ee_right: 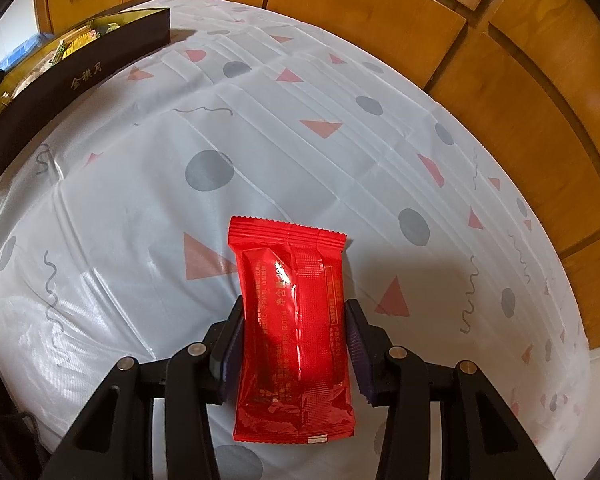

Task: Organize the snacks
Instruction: 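Carry the large red packet into the gold tin and open the right gripper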

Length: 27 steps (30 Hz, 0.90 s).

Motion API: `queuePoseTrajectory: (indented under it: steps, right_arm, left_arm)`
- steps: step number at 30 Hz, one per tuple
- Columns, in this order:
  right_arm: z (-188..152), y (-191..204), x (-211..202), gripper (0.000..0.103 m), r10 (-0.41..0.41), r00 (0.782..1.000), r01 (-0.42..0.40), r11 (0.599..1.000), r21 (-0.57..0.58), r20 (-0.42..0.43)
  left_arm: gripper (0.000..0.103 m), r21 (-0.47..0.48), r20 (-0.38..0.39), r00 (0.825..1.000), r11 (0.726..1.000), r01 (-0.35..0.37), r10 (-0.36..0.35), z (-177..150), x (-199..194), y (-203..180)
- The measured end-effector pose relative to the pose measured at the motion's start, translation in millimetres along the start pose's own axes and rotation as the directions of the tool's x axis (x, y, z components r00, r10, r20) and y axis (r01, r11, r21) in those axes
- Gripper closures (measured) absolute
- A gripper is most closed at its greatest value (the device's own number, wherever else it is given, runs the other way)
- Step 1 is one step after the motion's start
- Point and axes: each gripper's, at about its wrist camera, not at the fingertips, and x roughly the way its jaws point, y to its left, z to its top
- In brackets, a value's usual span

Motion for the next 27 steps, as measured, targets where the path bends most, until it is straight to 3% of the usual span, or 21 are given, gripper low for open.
queuePoseTrajectory:
  steps: [16, 24, 27]
  right_arm:
    - [1, -7, 3, 0.059, 0.031, 0.999, -0.030, 0.998, 0.055, -0.008]
    - [8, -6, 6, 0.062, 0.020, 0.998, -0.015, 0.996, 0.089, -0.057]
    - [21, 4, 0, 0.063, -0.039, 0.996, 0.045, 0.995, 0.084, -0.077]
  left_arm:
    - [0.044, 0.071, 0.010, 0.997, 0.994, 0.078, -0.079, -9, -10, -23]
    - [0.044, 0.006, 0.017, 0.998, 0.998, 0.059, -0.060, -7, -12, 11]
    - [0.044, -0.058, 0.024, 1.000, 0.998, 0.021, -0.019, -6, -12, 36]
